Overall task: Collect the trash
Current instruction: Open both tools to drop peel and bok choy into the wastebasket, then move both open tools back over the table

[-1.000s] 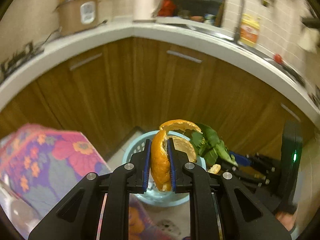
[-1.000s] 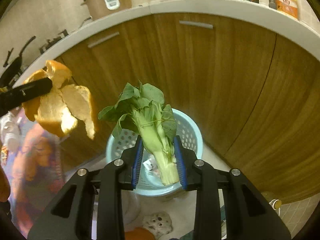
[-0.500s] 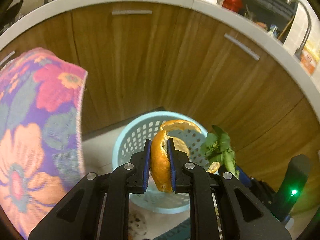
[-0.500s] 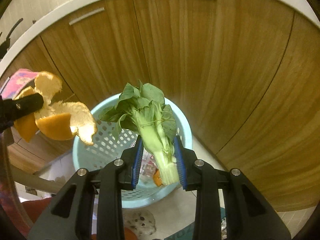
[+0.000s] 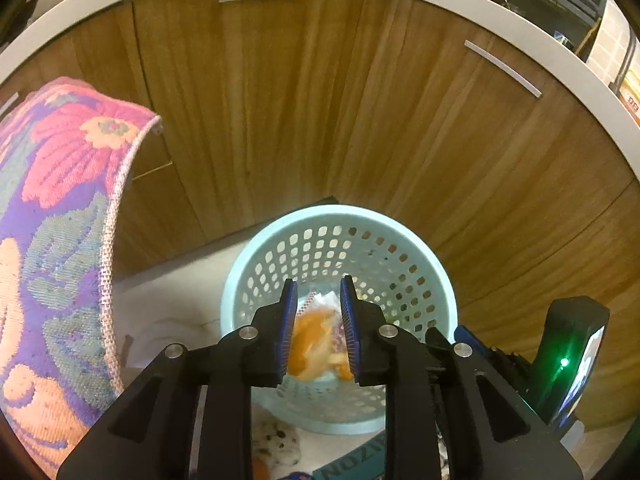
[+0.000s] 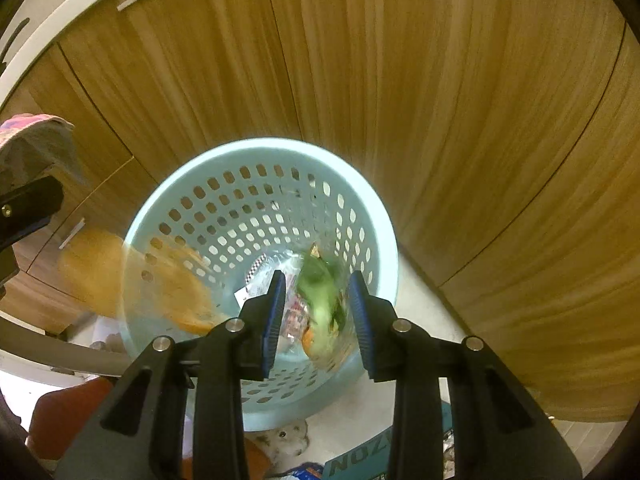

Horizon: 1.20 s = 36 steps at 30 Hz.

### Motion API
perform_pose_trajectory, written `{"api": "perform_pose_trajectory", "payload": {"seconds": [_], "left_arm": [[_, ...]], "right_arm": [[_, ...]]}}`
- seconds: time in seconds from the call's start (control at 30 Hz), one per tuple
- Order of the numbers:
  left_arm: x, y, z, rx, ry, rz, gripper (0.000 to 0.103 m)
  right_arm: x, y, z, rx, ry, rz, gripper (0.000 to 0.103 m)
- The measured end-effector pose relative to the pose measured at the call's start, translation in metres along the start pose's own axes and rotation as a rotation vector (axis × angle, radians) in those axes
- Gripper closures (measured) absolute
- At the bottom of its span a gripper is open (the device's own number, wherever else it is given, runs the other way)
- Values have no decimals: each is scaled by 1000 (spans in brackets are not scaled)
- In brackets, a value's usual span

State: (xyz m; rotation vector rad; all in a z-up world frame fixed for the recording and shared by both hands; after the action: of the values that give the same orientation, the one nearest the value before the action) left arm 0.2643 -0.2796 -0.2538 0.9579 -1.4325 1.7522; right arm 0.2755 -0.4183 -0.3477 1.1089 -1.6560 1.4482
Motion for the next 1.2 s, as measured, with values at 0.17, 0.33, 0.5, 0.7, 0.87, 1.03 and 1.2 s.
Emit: {"api": "perform_pose_trajectory", "payload": {"seconds": [0.17, 0.33, 0.5, 0.7, 0.87, 1.03, 1.2], "left_arm": [[-4, -2, 5, -2, 24, -20, 69], [10, -1, 10, -4, 65, -9, 63], [41, -2, 18, -8, 127, 17, 63], [115, -7, 26, -59, 223, 107, 56], [177, -10, 6, -94, 267, 197, 48], [229, -13, -40, -122, 267, 286, 44], [267, -8, -105, -130, 242, 340, 40]], "right_arm": [[5, 9, 1, 1, 1, 18, 55], [22, 15, 5, -6, 8, 44, 55], [54, 15, 2, -39, 1, 93, 55], [115, 14, -21, -67, -12, 184, 55], [176, 13, -64, -25, -10, 263, 55], [225, 12, -120, 44, -33, 323, 55], [255, 12, -193, 139, -66, 352, 55]]}}
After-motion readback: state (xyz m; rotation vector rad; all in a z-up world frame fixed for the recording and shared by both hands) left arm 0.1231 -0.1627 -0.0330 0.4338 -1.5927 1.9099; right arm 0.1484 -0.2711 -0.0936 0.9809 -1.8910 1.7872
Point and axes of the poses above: each gripper's, at about its wrist camera, not at the fingertips, and x roughly against the way its jaws point, z to its right, y to its underside, the point moved 9 cm from there along -x, roughly the way its jaws point, and after that the axes turned 3 degrees about -z, right-handed, at the moved point
